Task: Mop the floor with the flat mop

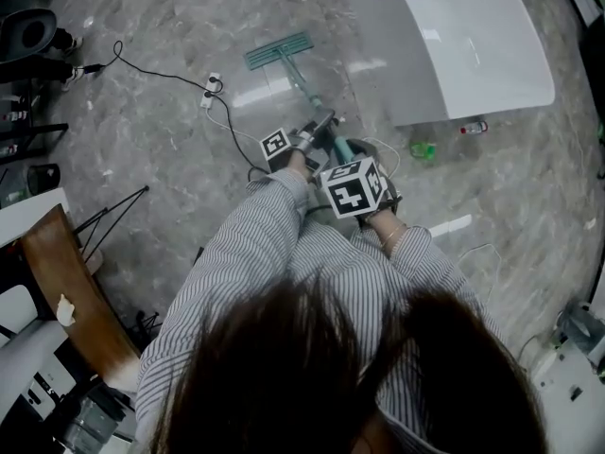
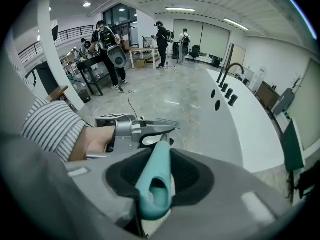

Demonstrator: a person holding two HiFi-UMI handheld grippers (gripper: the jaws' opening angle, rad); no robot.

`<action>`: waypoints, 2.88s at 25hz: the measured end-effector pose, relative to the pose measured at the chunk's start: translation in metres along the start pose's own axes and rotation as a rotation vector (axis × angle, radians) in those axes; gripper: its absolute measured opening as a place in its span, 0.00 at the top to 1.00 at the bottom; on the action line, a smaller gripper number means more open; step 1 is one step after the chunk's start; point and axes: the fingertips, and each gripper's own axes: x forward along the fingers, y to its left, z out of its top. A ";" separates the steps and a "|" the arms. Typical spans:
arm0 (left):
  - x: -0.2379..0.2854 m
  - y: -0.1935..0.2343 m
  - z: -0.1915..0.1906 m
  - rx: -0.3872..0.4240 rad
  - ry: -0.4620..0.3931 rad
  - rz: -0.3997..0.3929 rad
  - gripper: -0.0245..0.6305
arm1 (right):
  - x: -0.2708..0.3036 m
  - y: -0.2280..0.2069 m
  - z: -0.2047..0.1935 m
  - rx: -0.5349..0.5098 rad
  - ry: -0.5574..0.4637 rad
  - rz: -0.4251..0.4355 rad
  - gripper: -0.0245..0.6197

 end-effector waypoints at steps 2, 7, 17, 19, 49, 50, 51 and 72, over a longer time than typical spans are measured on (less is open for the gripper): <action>0.000 -0.001 -0.001 0.007 0.004 -0.003 0.72 | 0.000 0.000 0.001 0.005 0.000 0.001 0.79; 0.006 -0.009 0.003 0.027 0.017 -0.003 0.72 | 0.000 -0.004 0.011 0.008 -0.001 0.004 0.79; 0.037 -0.032 0.052 0.017 -0.002 -0.001 0.71 | 0.034 -0.020 0.060 0.035 -0.007 0.001 0.80; 0.053 -0.045 0.075 0.010 -0.003 -0.004 0.71 | 0.049 -0.028 0.085 0.045 -0.014 0.002 0.80; 0.248 -0.306 0.439 0.072 0.076 0.079 0.70 | 0.270 -0.087 0.521 0.062 -0.042 -0.013 0.80; 0.249 -0.306 0.439 0.073 0.077 0.081 0.70 | 0.270 -0.086 0.521 0.060 -0.042 -0.010 0.80; 0.248 -0.305 0.439 0.075 0.078 0.083 0.70 | 0.270 -0.085 0.521 0.061 -0.042 -0.005 0.80; 0.198 -0.245 0.378 0.133 0.061 0.100 0.70 | 0.239 -0.059 0.426 0.069 -0.070 0.000 0.79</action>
